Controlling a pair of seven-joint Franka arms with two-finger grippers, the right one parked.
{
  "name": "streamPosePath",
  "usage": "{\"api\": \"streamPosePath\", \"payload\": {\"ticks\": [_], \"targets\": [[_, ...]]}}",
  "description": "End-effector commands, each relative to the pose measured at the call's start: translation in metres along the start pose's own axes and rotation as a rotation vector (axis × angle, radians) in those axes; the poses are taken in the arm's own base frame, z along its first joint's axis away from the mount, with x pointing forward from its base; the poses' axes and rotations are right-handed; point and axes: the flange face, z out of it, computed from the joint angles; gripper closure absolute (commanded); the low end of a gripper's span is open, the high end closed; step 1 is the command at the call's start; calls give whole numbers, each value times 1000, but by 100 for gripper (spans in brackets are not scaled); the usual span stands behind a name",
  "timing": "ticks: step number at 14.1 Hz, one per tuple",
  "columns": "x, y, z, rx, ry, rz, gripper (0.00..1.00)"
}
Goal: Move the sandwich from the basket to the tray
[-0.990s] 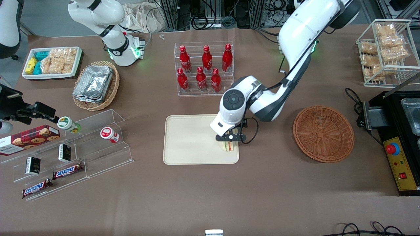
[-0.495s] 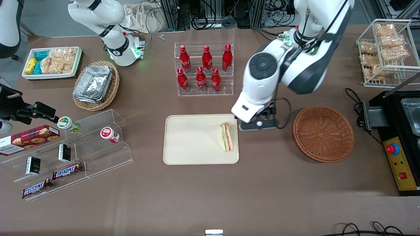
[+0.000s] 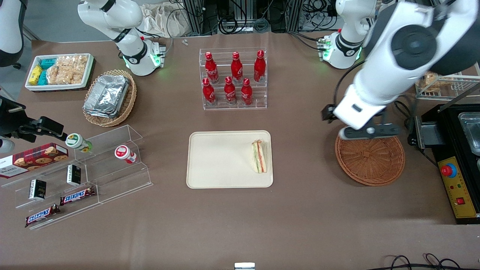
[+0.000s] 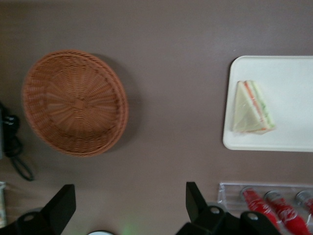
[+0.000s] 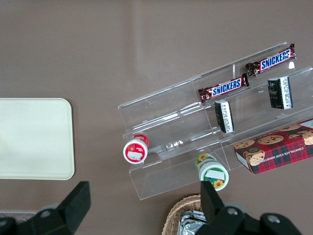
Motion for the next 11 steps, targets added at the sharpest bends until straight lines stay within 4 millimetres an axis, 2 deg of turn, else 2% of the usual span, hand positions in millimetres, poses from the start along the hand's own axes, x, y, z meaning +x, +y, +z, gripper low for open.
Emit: {"api": "streamPosePath", "payload": {"ticks": [1, 2, 7, 9, 11], "targets": [[-15, -33, -11, 18, -44, 21, 0], [-17, -47, -11, 21, -50, -6, 0], [-43, -120, -12, -31, -74, 91, 0], [-51, -138, -14, -38, -72, 138, 0], [-48, -139, -15, -37, -71, 128, 0]]}}
